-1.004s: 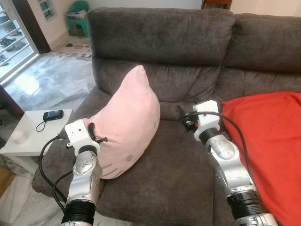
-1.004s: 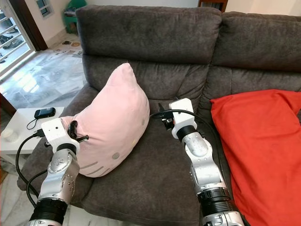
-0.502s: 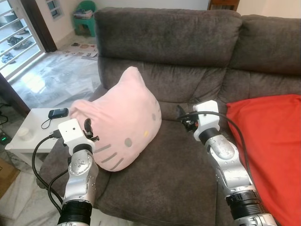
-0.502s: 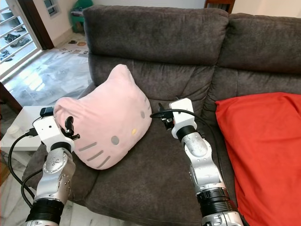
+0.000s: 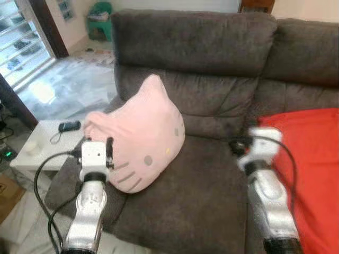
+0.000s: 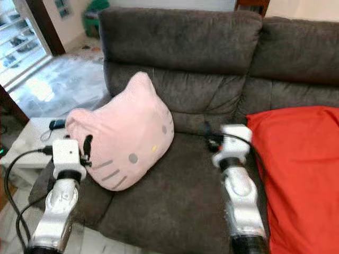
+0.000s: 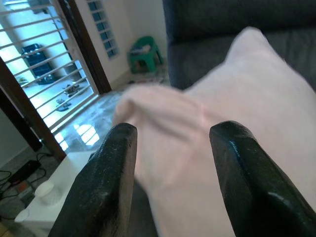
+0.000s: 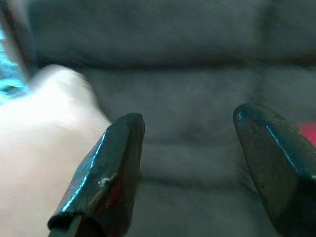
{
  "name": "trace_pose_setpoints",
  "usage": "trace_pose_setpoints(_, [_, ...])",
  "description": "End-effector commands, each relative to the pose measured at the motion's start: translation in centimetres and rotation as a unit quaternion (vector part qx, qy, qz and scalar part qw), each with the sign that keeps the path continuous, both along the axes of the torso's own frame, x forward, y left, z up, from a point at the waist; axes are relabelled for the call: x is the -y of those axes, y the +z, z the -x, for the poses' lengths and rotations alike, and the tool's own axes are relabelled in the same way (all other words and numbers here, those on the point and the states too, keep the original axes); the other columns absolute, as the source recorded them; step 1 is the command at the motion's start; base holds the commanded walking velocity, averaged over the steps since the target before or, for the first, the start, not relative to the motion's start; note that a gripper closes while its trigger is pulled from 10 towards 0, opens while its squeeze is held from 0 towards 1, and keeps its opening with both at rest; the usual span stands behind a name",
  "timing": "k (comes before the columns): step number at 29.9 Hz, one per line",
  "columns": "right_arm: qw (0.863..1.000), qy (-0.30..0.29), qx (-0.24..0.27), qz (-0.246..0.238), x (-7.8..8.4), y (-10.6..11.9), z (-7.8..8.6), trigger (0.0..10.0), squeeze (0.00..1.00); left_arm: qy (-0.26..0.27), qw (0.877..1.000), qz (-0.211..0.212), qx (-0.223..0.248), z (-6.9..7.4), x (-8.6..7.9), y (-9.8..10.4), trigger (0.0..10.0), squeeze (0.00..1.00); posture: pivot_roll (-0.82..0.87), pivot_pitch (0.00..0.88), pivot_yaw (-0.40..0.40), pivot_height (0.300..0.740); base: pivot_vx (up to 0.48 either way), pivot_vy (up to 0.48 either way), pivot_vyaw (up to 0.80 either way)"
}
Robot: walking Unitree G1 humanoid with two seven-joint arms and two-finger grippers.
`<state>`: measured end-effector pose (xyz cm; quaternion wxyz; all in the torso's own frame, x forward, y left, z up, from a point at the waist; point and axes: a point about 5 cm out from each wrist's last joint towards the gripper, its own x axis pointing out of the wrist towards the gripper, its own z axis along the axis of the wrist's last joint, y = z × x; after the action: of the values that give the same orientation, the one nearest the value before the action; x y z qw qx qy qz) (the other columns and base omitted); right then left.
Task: Move the pillow to the sofa from floor
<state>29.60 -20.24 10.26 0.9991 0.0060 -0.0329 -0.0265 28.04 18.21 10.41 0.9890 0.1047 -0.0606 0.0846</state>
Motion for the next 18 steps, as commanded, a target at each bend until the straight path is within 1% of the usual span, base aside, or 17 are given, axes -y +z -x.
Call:
trace_pose_setpoints(1, [0.999, -0.03, -0.018, 0.0, 1.4, -1.3, 0.9, 10.0, 0.0, -0.005, 1.0, -0.017, -0.015, 0.5, -0.3, -0.7, 10.0, 0.0, -0.06, 0.018, 0.067, 0.74, 0.0, 0.0, 0.0])
trace_pose_setpoints(2, [0.999, -0.03, -0.018, 0.0, 1.4, -1.3, 0.9, 10.0, 0.0, -0.005, 1.0, -0.017, -0.015, 0.5, -0.3, -0.7, 10.0, 0.0, -0.06, 0.018, 0.067, 0.74, 0.0, 0.0, 0.0])
trace_pose_setpoints(3, [0.998, -0.05, -0.033, -0.006, 2.3, -2.3, 1.5, 10.0, 0.0, 0.0, 0.999, -0.015, -0.036, 0.9, -0.7, -1.8, 10.0, 0.0, -0.06, 0.014, 0.069, 0.74, 0.0, 0.0, 0.0])
trace_pose_setpoints(6, [0.996, -0.072, -0.053, -0.004, 3.0, -3.4, 2.3, 10.0, 0.0, -0.001, 0.998, -0.022, -0.061, 1.6, -1.0, -3.2, 10.0, 0.0, -0.07, 0.0, 0.075, 0.74, 0.0, 0.0, 0.0])
trace_pose_setpoints(7, [0.996, -0.072, -0.06, -0.004, 3.1, -3.9, 2.7, 10.0, 0.0, 0.001, 0.997, -0.015, -0.07, 1.8, -1.1, -3.7, 10.0, 0.0, -0.07, 0.0, 0.078, 0.74, 0.0, 0.0, 0.0])
trace_pose_setpoints(8, [0.996, -0.072, -0.061, -0.004, 3.1, -4.0, 2.8, 10.0, 0.0, 0.002, 0.997, -0.014, -0.072, 1.9, -1.1, -3.9, 10.0, 0.0, -0.07, 0.0, 0.078, 0.74, 0.0, 0.0, 0.0])
trace_pose_setpoints(11, [0.994, -0.078, -0.081, -0.015, 3.2, -5.5, 4.1, 10.0, 0.0, 0.005, 0.996, 0.001, -0.094, 2.3, -1.1, -4.9, 10.0, 0.0, -0.06, 0.0, 0.08, 0.74, 0.0, 0.0, 0.0])
trace_pose_setpoints(13, [0.993, -0.075, -0.089, -0.031, 2.8, -6.5, 5.0, 10.0, 0.0, -0.002, 0.993, 0.016, -0.117, 2.5, -0.9, -5.9, 10.0, 0.0, -0.07, 0.0, 0.087, 0.74, 0.0, 0.0, 0.0])
trace_pose_setpoints(15, [0.993, -0.072, -0.091, -0.033, 2.6, -6.7, 5.2, 10.0, 0.0, -0.003, 0.993, 0.022, -0.12, 2.5, -0.9, -6.1, 10.0, 0.0, -0.07, 0.0, 0.088, 0.74, 0.0, 0.0, 0.0])
trace_pose_setpoints(16, [0.992, -0.071, -0.105, -0.028, 2.4, -7.4, 5.4, 10.0, 0.0, -0.009, 0.991, 0.029, -0.13, 2.5, -0.7, -6.5, 10.0, 0.0, -0.08, 0.0, 0.088, 0.74, 0.0, 0.0, 0.0])
trace_pose_setpoints(18, [0.989, -0.074, -0.124, -0.026, 2.4, -8.4, 5.6, 10.0, 0.0, -0.013, 0.988, 0.023, -0.155, 2.4, -0.8, -7.5, 10.0, 0.0, -0.08, 0.0, 0.087, 0.74, 0.0, 0.0, 0.0])
